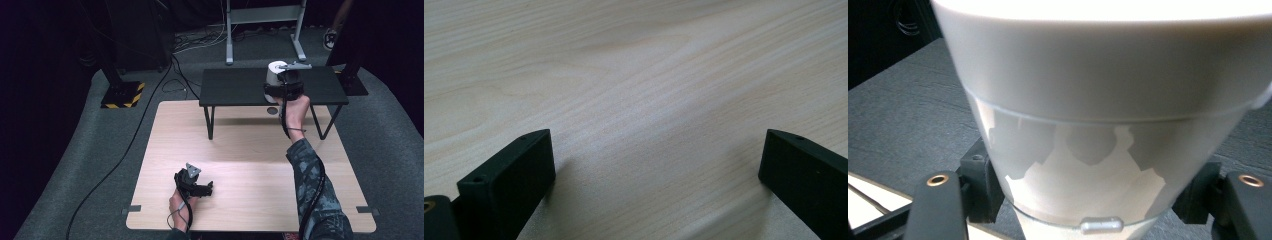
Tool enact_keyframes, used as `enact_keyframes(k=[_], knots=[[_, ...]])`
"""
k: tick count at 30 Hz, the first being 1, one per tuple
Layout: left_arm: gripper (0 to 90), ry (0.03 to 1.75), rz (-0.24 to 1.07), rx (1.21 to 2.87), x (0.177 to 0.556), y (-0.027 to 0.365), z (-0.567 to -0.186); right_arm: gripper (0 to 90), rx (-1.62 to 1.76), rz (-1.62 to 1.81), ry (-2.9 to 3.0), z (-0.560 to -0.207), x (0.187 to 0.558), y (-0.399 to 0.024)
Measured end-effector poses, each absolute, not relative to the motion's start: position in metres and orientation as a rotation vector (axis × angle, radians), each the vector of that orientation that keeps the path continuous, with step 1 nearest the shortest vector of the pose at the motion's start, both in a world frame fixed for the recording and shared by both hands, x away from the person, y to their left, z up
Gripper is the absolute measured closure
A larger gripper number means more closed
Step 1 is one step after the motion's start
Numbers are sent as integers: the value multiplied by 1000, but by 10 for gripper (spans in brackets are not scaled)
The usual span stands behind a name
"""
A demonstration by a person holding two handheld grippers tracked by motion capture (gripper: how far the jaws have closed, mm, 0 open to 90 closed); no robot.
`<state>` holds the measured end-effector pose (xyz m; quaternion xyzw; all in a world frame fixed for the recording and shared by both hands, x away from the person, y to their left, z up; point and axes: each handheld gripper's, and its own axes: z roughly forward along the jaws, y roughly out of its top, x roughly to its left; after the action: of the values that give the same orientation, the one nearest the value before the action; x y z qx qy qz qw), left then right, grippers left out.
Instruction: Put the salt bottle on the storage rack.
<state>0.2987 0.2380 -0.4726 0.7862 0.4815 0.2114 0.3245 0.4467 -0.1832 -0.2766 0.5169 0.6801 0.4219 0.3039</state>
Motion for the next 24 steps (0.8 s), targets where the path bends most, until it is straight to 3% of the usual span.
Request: enact_keyframes(k=[24], knots=[[8, 1259, 557, 2065, 298, 238, -472, 291, 1372, 1133, 1815, -281, 453, -188]])
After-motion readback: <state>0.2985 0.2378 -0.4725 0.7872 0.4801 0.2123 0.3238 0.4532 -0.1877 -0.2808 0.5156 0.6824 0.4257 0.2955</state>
